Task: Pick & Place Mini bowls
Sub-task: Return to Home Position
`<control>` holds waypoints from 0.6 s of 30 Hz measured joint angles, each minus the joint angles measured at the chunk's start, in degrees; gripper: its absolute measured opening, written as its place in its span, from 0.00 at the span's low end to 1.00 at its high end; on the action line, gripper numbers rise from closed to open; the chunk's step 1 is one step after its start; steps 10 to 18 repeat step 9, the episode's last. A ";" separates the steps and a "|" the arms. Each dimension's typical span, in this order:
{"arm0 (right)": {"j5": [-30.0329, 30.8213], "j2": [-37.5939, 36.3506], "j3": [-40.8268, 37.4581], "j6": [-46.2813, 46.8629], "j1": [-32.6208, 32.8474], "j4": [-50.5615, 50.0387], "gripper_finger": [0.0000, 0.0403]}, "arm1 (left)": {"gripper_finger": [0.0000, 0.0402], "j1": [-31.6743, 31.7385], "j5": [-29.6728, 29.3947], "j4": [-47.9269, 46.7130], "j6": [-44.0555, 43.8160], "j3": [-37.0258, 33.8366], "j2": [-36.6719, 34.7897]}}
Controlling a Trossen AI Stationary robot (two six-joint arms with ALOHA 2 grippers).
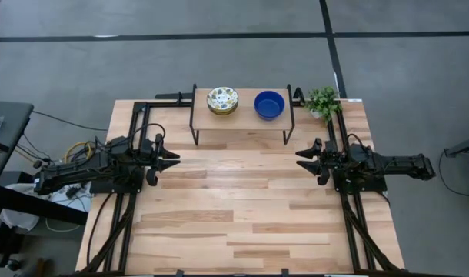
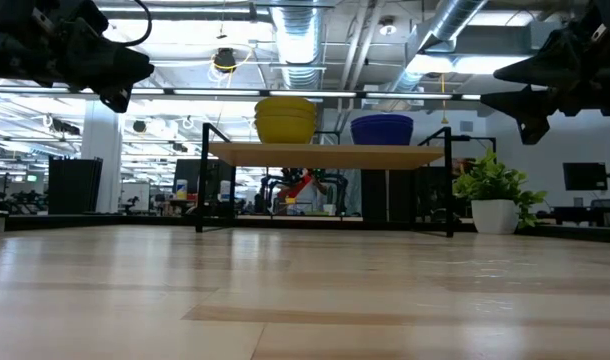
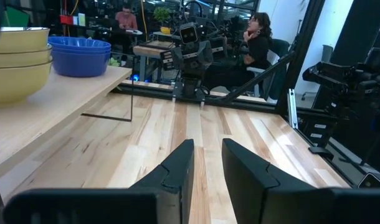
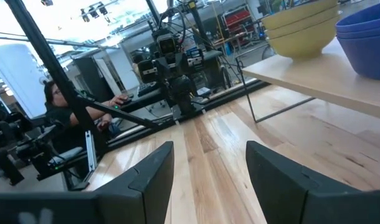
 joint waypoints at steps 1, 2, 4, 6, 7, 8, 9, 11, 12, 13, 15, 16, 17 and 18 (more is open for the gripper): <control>0.00 0.00 0.00 -0.01 0.00 0.00 0.47 | 0.20 0.00 0.00 0.00 0.00 0.00 0.01; 0.00 0.00 0.00 0.00 0.00 0.00 0.47 | 0.20 0.00 0.00 0.00 0.00 0.00 0.01; 0.00 0.00 0.00 -0.01 0.00 0.00 0.47 | 0.20 0.00 0.00 0.00 0.00 0.00 0.01; 0.00 0.00 0.00 0.00 0.00 0.00 0.47 | 0.20 0.00 0.00 0.00 0.00 0.00 0.01; 0.00 0.00 0.00 0.00 0.00 0.00 0.47 | 0.20 0.00 0.00 0.01 0.00 0.00 0.01; 0.00 0.00 0.00 0.00 0.00 0.00 0.47 | 0.20 0.00 0.00 0.00 0.00 0.00 0.01; 0.00 0.00 0.00 0.00 0.00 0.00 0.47 | 0.20 0.00 0.00 0.02 0.00 0.00 0.01; 0.00 0.00 0.00 0.00 0.00 0.00 0.47 | 0.20 0.00 0.00 0.02 0.00 0.00 0.01; 0.00 0.00 0.00 0.00 0.00 0.00 0.47 | 0.20 0.00 0.00 0.02 0.00 0.00 0.01; 0.00 0.00 0.00 0.00 0.00 0.00 0.47 | 0.20 0.00 0.00 0.02 0.00 0.00 0.01; 0.00 0.00 0.00 0.00 0.00 0.00 0.47 | 0.20 0.00 0.00 0.02 0.00 0.00 0.01; 0.00 0.00 0.00 0.00 0.00 0.00 0.47 | 0.20 0.00 0.00 0.02 0.00 0.00 0.01; 0.00 0.00 0.00 0.00 0.00 0.00 0.47 | 0.20 0.00 0.00 0.02 0.00 0.00 0.01; 0.00 0.00 0.00 0.00 0.00 0.00 0.47 | 0.20 0.00 0.00 0.02 0.00 0.00 0.01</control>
